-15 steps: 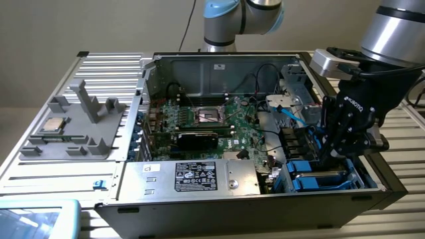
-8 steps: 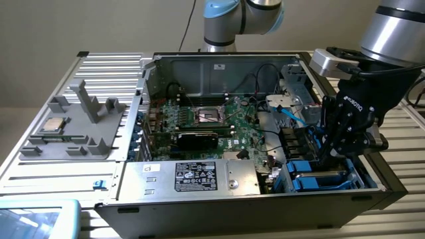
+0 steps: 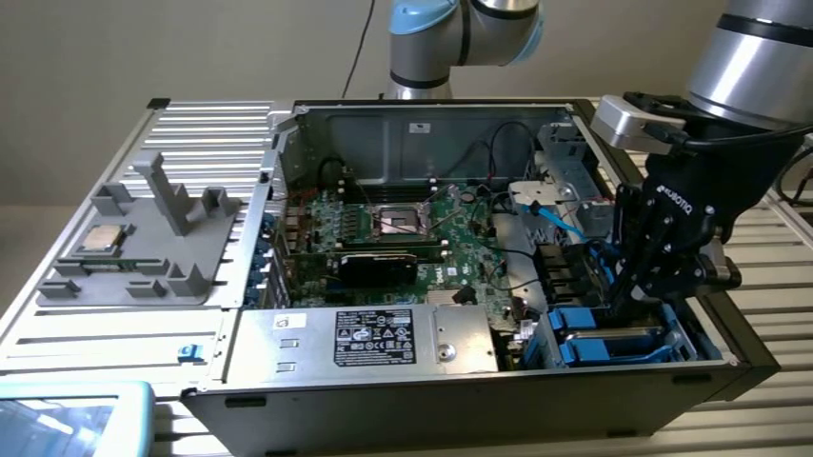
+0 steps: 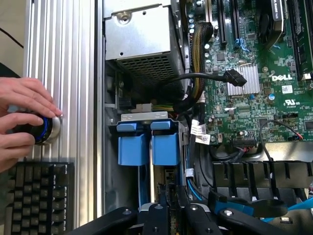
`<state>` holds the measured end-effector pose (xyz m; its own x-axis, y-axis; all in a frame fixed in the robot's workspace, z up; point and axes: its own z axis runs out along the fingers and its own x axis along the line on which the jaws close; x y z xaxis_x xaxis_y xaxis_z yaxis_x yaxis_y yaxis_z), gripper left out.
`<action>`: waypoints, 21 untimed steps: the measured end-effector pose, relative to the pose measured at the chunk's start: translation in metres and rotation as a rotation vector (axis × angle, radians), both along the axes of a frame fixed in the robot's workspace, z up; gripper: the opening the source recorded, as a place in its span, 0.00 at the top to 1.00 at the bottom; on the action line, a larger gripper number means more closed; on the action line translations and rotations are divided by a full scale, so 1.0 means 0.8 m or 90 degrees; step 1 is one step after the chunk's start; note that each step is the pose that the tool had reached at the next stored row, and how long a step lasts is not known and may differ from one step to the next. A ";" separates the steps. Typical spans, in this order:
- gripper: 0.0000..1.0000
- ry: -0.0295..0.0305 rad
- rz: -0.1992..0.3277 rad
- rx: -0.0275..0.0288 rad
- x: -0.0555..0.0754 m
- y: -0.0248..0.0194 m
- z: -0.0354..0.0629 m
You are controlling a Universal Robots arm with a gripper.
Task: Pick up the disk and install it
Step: 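Insert the first disk wire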
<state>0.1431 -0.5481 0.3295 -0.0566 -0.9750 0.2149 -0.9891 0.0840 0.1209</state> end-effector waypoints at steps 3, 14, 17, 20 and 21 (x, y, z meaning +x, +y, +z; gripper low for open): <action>0.83 0.0000 0.000 0.0002 0.000 0.0000 0.000; 0.83 -0.0001 0.000 0.0067 0.000 -0.0028 0.000; 0.83 -0.0001 0.000 0.0078 0.000 -0.0030 -0.001; 0.83 -0.0001 0.000 0.0082 0.002 -0.0034 -0.001; 0.83 -0.0001 0.000 0.0082 0.002 -0.0035 -0.001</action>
<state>0.1445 -0.5509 0.3290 -0.0568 -0.9777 0.2023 -0.9891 0.0827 0.1218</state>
